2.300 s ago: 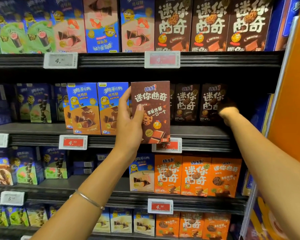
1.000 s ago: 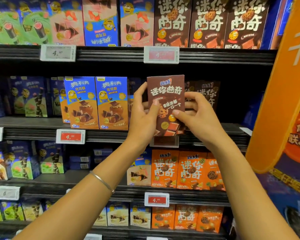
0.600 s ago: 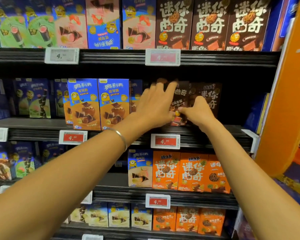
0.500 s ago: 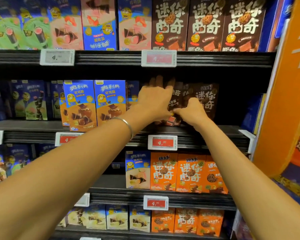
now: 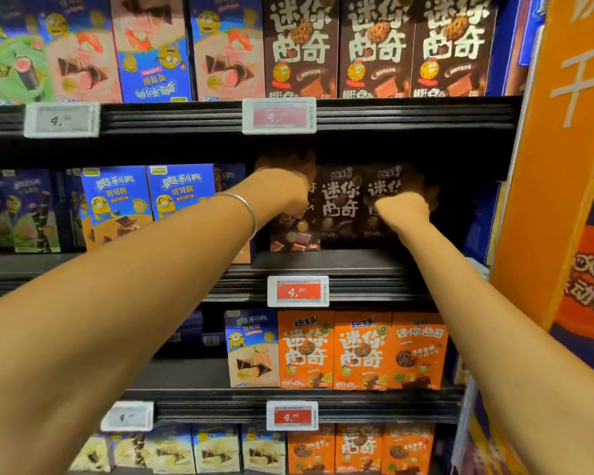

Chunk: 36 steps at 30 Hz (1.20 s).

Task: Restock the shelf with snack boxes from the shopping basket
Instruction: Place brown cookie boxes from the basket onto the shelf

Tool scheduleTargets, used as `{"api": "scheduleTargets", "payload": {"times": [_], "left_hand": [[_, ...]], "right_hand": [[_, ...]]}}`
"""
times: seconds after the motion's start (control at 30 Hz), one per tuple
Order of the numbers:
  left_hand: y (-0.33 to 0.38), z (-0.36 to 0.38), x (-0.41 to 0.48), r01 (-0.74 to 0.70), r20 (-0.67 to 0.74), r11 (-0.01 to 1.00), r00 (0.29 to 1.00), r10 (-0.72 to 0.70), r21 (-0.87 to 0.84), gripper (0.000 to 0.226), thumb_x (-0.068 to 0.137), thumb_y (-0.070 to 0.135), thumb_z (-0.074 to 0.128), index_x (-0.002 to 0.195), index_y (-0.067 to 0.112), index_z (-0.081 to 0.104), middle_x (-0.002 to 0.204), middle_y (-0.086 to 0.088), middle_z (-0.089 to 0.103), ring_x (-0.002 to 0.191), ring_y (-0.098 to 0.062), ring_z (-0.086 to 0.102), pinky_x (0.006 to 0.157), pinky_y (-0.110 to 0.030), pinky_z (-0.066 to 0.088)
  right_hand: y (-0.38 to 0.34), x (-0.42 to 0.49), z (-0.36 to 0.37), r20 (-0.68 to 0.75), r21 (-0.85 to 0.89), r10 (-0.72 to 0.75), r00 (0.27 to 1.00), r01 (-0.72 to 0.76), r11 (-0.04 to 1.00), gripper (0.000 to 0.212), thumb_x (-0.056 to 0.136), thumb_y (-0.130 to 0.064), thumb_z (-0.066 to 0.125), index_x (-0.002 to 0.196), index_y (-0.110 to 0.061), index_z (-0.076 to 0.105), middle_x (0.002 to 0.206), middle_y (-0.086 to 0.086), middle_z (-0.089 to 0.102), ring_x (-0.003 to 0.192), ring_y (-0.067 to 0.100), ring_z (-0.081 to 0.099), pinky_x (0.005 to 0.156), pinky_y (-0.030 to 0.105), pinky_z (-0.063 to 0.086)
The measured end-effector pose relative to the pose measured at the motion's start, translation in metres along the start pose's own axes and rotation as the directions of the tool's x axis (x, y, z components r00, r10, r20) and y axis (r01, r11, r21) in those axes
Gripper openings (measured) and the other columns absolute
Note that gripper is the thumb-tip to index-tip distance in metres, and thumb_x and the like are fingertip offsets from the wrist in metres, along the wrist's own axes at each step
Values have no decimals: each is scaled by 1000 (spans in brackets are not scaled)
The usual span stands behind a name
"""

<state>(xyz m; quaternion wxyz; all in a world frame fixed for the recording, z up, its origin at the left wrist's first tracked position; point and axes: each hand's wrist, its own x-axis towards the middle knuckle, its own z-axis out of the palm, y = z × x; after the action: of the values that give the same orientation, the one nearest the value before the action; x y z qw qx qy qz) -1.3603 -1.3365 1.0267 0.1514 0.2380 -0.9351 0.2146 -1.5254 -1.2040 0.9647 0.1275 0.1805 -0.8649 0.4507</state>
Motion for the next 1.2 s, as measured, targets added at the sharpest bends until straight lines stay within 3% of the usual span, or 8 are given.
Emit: {"api": "scheduleTargets", "payload": {"times": [0.03,0.1,0.27,0.4,0.57,0.87,1.03,1.2], "left_hand": [[0,0,2,11,4,1000,1000,-11,-3,84,89,27,77,158,10,33,114,-13,57,103,-35,59,77,-39,44],[2,0,6,30,41,999,999,-29,-15,74,90,26,76,153,9,42,115,-13,58,102,-34,59,78,-39,44],[-3,4,15,44,168,997,985,-32,-68,52,98,29,70,144,10,54,132,-14,62,116,-32,59,85,-38,43],[-8,4,19,85,209,988,976,-58,-125,69,99,33,70,158,11,41,154,-13,52,140,-34,51,106,-42,44],[-9,11,22,107,226,989,971,-83,-98,64,103,33,65,158,11,41,156,-13,50,142,-34,49,111,-42,42],[-9,16,27,32,198,995,980,-13,-94,85,101,23,69,167,12,16,159,-16,46,141,-37,49,112,-44,45],[-10,20,24,6,97,996,995,3,-84,114,95,21,75,167,17,-13,174,-17,14,153,-42,32,117,-48,39],[-12,20,24,-3,158,996,987,18,-90,112,99,28,68,164,17,-22,176,-16,0,158,-42,22,123,-51,34]], "right_hand": [[4,7,-1,29,-6,8,1000,-8,1000,82,91,-35,65,158,-7,25,163,21,24,147,40,27,121,42,26],[12,17,2,62,109,-10,998,3,994,82,96,-29,62,160,-8,15,165,17,20,149,40,25,121,48,27],[32,30,5,181,353,62,982,-124,927,57,94,-7,62,148,-4,42,146,19,51,129,36,55,104,48,51],[34,29,13,161,366,2,987,-61,929,61,98,-10,62,153,-6,37,155,15,43,139,33,46,114,46,42],[34,33,16,124,430,-24,992,-31,902,60,100,-19,62,153,-8,38,155,12,45,140,31,45,114,46,41],[60,44,7,69,318,12,998,-33,948,47,99,-19,63,143,-7,51,145,19,54,130,38,52,110,49,43],[65,46,4,68,327,33,997,-53,943,43,100,-19,62,140,-7,55,144,18,55,130,38,52,110,47,43],[64,44,5,52,316,45,998,-59,947,55,103,-34,56,150,-9,43,153,15,45,138,35,45,114,44,37]]}}
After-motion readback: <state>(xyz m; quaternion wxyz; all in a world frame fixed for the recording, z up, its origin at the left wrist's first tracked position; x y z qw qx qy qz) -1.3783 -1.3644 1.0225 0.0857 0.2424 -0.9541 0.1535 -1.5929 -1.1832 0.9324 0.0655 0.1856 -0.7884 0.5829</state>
